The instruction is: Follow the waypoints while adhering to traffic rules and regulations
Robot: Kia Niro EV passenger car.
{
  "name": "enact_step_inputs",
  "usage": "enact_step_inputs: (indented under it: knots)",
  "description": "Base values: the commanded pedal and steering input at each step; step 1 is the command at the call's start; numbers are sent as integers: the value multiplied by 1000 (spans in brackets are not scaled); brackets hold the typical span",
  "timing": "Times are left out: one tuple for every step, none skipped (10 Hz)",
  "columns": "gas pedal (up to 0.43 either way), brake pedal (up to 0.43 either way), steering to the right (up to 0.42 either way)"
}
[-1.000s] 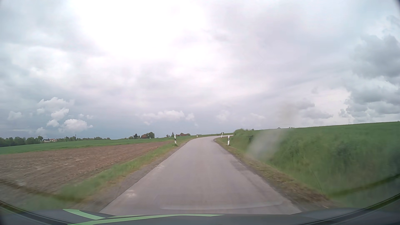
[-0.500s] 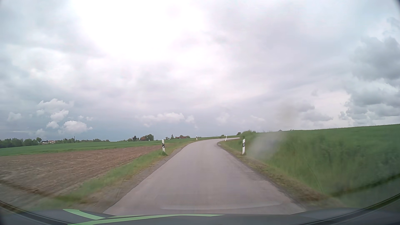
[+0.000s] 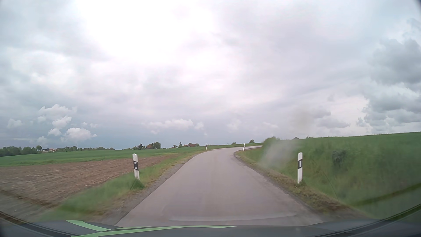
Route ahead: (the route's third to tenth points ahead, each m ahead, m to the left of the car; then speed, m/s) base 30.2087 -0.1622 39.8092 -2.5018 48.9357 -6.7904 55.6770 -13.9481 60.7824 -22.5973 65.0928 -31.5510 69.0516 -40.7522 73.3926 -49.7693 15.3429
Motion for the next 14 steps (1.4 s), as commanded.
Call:
enact_step_inputs:
  knots:
    - [0,67,3]
    - [0,79,3]
    - [0,91,4]
    - [0,98,4]
    - [0,110,5]
    - [0,110,7]
    - [0,116,9]
    - [0,122,11]
    - [0,140,14]
    - [0,146,17]
    - [0,152,21]
    - [0,152,26]
    - [0,152,32]
    - [0,152,40]
